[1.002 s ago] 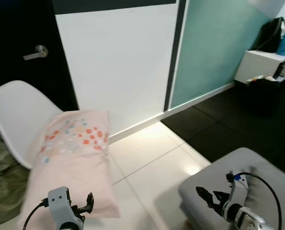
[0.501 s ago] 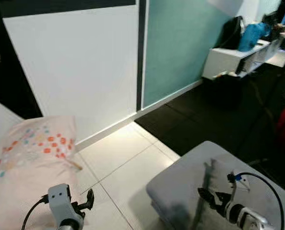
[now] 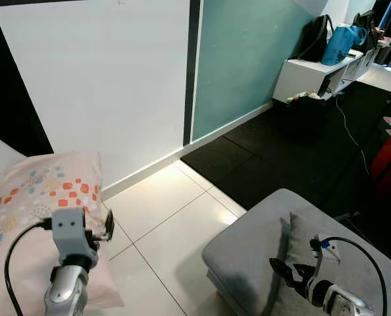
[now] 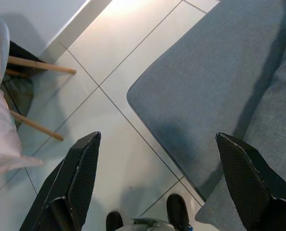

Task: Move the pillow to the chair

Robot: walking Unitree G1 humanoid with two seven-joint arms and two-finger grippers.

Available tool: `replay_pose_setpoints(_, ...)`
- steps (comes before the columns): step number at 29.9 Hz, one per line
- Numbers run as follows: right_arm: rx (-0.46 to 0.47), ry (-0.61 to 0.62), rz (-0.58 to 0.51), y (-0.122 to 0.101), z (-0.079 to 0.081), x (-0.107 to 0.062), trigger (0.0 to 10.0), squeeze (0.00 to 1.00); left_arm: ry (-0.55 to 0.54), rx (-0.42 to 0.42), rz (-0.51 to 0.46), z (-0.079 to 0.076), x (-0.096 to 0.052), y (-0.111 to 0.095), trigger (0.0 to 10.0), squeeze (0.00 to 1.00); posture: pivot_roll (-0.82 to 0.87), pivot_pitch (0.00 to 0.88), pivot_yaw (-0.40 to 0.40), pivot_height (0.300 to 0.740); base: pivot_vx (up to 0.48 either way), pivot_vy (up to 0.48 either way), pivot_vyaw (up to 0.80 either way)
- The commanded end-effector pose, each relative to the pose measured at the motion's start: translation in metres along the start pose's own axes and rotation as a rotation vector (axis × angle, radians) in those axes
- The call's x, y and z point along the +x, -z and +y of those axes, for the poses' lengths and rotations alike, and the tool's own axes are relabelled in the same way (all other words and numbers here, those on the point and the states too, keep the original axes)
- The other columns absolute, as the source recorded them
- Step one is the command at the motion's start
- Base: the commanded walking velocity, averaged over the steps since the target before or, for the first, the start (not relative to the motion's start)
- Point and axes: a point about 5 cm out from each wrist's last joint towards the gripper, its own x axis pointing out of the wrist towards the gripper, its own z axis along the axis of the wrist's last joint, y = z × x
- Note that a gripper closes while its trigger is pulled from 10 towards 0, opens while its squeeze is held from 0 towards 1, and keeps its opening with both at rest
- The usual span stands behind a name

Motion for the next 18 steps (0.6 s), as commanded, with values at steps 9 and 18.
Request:
replay_pose_setpoints(9,0.000,-0.004,0.008,0.000,0.000,0.000,10.0,0.00,0.001,0.203,-0.115,0.037,0.042,-0.047,10.0,0.00,-0.19,0.032,-0.080,0.740,0.000,0.000,0.00)
replay_pose_setpoints(18,-0.002,-0.004,0.009,0.000,0.001,0.001,10.0,0.00,0.052,0.241,-0.209,0.032,0.069,-0.082,10.0,0.00,-0.20,0.025,-0.075,0.740,0.000,0.000,0.00)
